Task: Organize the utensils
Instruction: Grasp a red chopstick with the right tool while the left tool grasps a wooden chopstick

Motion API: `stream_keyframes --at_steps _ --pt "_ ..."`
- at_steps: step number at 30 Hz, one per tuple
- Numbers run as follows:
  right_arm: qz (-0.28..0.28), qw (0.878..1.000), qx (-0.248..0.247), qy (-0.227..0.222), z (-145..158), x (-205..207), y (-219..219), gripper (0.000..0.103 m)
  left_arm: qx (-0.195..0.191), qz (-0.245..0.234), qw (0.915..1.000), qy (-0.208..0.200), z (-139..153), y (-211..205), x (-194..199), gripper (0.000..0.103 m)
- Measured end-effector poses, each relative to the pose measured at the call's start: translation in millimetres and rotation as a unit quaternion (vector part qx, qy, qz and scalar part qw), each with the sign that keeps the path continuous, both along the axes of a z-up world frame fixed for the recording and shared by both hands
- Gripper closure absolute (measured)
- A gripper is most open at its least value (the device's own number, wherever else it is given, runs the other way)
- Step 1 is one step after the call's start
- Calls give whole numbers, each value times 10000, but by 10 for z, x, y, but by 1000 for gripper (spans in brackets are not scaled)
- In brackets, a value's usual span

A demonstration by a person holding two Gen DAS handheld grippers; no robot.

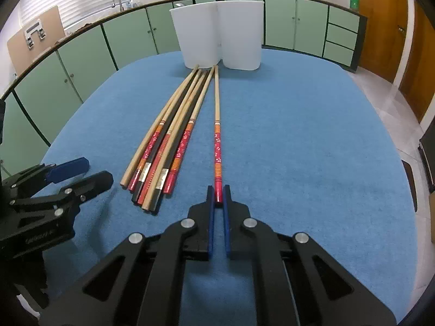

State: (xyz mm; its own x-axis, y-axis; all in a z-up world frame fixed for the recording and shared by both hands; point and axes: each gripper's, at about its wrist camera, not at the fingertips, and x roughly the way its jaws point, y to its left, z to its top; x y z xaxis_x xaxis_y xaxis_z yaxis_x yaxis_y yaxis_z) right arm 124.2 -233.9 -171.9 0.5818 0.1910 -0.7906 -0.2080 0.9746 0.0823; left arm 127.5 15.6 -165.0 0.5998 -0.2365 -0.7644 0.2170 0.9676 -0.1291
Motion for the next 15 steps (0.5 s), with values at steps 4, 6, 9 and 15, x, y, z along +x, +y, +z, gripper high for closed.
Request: stream_keyframes --at_steps 4,6,9,15 --pt "-28 10000 48 8 1 -14 -28 98 103 -81 9999 22 -28 -111 33 43" --pt "-29 10000 36 7 0 -17 -15 98 163 -122 9998 10 -30 -160 55 43" --pt "-29 10000 9 -4 -3 -25 -3 98 273 -83 9996 24 -45 -175 76 43" --pt "-24 10000 -10 -12 -3 -28 2 97 519 139 9986 -14 -44 -81 71 42"
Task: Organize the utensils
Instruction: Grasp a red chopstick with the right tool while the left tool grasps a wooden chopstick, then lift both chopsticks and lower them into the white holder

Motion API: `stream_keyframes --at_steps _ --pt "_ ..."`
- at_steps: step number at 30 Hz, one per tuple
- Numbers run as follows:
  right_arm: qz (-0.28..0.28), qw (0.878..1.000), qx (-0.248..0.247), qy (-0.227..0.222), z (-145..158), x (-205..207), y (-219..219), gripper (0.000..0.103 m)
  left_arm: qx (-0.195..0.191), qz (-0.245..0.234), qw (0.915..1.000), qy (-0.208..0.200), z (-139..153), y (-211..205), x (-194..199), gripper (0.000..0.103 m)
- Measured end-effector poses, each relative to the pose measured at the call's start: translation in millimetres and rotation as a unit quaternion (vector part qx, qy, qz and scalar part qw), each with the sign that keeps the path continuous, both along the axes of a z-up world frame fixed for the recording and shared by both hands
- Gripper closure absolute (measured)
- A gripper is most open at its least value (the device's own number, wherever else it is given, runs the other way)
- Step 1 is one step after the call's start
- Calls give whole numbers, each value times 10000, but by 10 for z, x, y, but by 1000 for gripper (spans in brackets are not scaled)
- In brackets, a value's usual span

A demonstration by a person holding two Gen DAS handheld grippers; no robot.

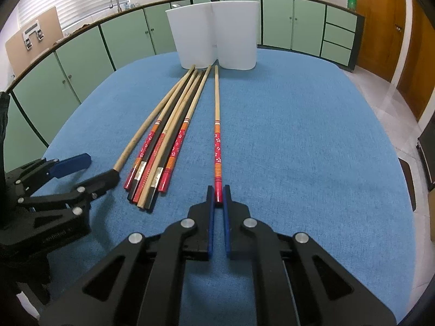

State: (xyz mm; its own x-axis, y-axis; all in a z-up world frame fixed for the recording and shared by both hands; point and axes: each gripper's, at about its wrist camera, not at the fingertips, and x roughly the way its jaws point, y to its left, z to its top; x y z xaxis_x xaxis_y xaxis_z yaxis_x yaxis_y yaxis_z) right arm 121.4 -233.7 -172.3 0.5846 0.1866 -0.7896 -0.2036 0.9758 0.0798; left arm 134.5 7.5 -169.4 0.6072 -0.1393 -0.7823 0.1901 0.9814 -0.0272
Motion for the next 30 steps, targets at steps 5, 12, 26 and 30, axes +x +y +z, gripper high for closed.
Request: stream_keyframes --at_steps 5,12,26,30 --pt "2 10000 20 17 -5 8 -5 97 -29 89 10000 15 -4 36 27 41" --pt "7 9998 177 57 -14 33 -61 97 -29 26 10000 12 -16 -30 63 54" --pt "28 9991 201 -365 275 -82 -124 98 -399 -90 9987 -301 252 -4 -55 96" --pt "52 9972 224 -714 573 -137 -189 98 -410 -68 9967 -696 556 53 -137 96"
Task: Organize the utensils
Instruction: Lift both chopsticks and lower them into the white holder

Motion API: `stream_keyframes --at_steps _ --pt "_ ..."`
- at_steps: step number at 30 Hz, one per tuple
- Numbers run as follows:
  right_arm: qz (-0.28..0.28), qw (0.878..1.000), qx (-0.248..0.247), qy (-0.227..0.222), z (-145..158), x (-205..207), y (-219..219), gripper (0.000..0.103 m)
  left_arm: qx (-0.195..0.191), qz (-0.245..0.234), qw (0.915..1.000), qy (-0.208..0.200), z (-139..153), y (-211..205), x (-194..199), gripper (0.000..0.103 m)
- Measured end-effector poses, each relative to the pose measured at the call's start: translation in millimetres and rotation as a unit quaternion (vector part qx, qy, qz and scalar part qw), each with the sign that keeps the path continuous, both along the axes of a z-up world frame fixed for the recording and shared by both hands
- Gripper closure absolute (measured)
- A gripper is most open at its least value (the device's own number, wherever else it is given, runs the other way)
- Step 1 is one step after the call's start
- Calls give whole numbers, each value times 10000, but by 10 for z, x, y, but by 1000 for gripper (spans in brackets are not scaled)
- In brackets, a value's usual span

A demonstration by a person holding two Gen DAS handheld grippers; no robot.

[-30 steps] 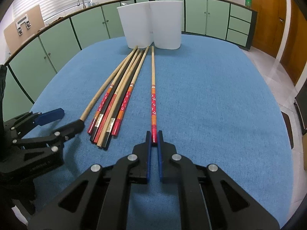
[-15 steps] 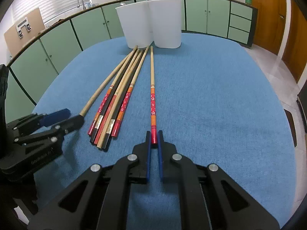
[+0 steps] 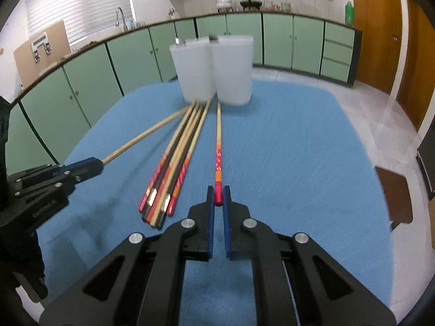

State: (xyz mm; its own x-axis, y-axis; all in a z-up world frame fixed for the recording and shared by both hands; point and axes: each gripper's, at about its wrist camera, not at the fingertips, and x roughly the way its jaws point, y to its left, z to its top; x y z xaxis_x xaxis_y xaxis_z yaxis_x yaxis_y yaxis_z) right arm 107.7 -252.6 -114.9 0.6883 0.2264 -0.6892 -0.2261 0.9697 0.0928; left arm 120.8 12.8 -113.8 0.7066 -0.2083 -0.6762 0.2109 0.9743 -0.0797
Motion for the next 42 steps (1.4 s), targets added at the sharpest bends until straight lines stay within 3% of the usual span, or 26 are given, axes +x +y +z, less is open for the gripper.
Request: stream_keyframes --at_steps 9,16,30,35,42 --pt "81 9983 214 -536 615 61 -116 98 -186 -20 9963 -834 671 99 29 96" --pt "251 9959 240 -841 1077 274 -134 98 -239 -229 9920 -1219 1060 92 199 96" --pt "713 9923 326 -963 1758 784 -55 98 -244 -625 9879 -1400 1415 -47 595 97" --pt "668 9900 364 -1184 2045 942 -110 98 -243 -673 9834 -1669 1625 -52 644 97" --pt "436 9833 627 -1651 2460 1306 -232 98 -298 -599 9714 -2279 2167 -129 926 97"
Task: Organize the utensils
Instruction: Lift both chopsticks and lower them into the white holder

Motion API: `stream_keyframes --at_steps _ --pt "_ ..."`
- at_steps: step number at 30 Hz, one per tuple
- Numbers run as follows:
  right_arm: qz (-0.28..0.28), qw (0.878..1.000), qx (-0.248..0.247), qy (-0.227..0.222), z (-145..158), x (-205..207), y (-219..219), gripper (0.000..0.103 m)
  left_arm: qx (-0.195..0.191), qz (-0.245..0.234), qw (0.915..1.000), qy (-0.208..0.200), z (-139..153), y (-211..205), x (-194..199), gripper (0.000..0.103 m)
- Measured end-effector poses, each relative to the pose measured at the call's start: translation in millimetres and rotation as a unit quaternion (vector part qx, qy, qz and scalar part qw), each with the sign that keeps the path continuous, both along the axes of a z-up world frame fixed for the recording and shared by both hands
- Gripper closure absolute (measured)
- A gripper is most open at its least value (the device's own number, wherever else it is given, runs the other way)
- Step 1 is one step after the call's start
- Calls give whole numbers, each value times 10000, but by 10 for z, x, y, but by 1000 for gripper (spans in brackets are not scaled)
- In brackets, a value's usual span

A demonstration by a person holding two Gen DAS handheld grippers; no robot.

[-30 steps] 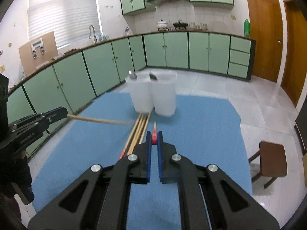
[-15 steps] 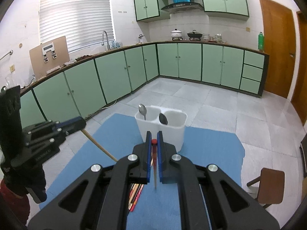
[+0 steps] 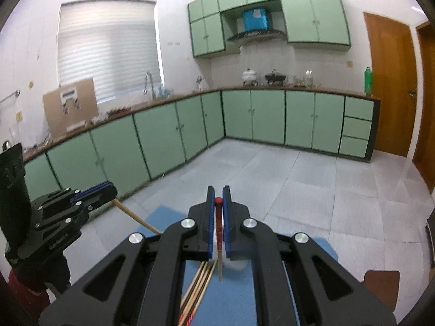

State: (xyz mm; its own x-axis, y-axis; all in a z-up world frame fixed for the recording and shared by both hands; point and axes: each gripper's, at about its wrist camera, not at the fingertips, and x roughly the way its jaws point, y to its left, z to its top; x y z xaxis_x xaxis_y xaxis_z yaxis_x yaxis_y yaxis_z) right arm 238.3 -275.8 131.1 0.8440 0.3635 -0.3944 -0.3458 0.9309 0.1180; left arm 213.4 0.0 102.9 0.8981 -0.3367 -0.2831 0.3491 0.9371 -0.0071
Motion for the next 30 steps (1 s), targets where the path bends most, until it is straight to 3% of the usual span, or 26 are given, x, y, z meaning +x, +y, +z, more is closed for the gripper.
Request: stream_keyframes --at_steps 4,9,21,23,25,29,30 --pt "-196 9995 123 -213 85 274 -58 98 24 66 9999 -114 123 -70 247 97" --pt "-377 9989 82 -258 -58 644 -75 98 106 155 9998 2 11 -125 569 97" --pt "-471 9973 -57 558 -784 1114 54 96 206 118 9967 773 -560 -207 1019 96" --pt "-502 9966 -66 647 -847 1126 48 91 186 136 9962 843 -601 -188 1030 94" --pt "-553 9965 -38 632 -857 1086 39 77 186 137 9959 870 -607 -172 1017 89" --pt "-670 9966 -41 480 -789 914 -18 62 124 168 9961 852 -539 -116 938 78" --pt "-724 9964 -78 426 -773 833 -31 53 96 176 9964 825 -517 -101 899 74"
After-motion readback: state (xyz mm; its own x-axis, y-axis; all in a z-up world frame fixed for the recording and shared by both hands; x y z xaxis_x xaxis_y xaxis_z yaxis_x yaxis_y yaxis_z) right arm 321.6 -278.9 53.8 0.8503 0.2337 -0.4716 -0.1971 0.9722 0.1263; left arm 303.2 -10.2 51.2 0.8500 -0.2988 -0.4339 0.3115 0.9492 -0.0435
